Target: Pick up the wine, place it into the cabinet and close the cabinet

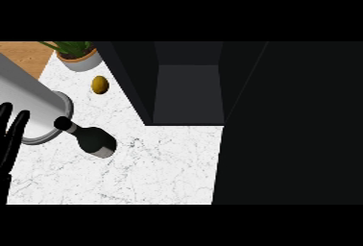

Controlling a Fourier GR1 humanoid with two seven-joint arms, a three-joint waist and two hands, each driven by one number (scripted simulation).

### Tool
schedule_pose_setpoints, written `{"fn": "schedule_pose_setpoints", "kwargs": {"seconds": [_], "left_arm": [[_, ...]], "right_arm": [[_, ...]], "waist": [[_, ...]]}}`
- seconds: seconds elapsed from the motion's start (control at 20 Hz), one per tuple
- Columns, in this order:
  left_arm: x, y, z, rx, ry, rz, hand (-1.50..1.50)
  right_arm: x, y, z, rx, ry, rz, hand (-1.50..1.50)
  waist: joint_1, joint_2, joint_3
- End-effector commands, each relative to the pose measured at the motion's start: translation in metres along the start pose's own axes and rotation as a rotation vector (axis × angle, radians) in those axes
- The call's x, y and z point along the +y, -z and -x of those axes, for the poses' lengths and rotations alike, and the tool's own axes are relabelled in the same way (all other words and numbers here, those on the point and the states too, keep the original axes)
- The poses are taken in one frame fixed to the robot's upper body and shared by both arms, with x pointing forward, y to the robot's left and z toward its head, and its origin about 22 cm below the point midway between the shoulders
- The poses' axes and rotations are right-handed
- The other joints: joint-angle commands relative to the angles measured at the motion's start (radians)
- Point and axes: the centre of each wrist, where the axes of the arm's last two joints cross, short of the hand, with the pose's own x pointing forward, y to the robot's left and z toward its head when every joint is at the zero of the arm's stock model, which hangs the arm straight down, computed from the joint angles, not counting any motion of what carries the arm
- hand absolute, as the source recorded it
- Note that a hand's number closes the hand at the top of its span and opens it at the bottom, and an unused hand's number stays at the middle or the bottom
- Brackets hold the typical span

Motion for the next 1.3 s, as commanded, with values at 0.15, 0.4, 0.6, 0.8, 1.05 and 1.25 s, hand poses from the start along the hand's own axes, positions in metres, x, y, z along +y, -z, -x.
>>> {"fn": "schedule_pose_setpoints", "kwargs": {"seconds": [0.15,0.4,0.6,0.8,1.05,1.25], "left_arm": [[0.034,0.007,0.0,0.042,-0.027,-0.034,-1.5],[0.062,0.002,0.023,0.084,-0.047,-0.043,-1.5],[0.057,0.022,0.038,0.116,-0.053,-0.04,-1.5],[0.068,0.026,0.055,0.164,-0.048,-0.035,-1.5],[0.087,0.032,0.091,0.176,-0.032,-0.04,-1.5],[0.1,0.02,0.126,0.197,-0.047,-0.068,-1.5]], "right_arm": [[0.0,-0.011,-0.013,-0.021,0.005,-0.001,-1.5],[0.002,-0.013,-0.009,-0.019,0.013,-0.006,-1.5],[0.001,-0.023,-0.03,-0.048,-0.004,-0.023,-1.5],[0.007,-0.019,-0.032,-0.043,0.016,-0.007,-1.5],[-0.006,-0.011,-0.022,-0.031,0.01,-0.022,-1.5],[-0.003,-0.021,-0.028,-0.035,0.009,-0.013,-1.5]], "waist": [[0.0,0.0,0.0],[0.001,0.0,0.0],[-0.005,0.0,0.0],[-0.004,0.0,0.0],[-0.006,0.001,0.0],[-0.009,0.001,0.0]]}}
